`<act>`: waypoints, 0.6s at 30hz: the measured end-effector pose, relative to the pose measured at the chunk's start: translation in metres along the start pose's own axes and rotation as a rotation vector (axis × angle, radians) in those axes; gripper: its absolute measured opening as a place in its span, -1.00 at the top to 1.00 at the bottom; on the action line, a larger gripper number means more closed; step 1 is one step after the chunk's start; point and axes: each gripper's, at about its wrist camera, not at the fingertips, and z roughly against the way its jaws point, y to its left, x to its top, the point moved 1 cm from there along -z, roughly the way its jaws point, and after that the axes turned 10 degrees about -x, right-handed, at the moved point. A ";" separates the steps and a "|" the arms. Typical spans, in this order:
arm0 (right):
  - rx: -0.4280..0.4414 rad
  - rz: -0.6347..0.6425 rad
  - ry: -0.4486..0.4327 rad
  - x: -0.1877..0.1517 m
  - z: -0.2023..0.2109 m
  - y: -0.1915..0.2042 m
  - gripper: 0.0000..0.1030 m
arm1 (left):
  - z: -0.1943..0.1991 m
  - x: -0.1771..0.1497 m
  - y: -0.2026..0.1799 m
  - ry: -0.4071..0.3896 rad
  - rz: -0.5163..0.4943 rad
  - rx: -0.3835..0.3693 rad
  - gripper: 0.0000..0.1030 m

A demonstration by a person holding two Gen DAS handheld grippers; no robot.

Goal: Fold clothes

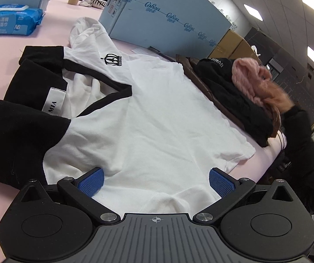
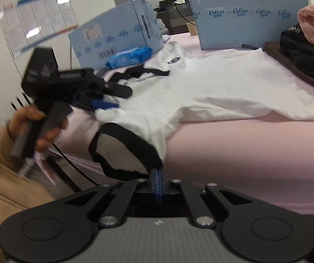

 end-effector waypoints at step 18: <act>0.362 -0.002 -0.020 0.037 -0.023 0.045 0.10 | 0.063 0.002 0.021 -0.162 0.037 0.136 -1.00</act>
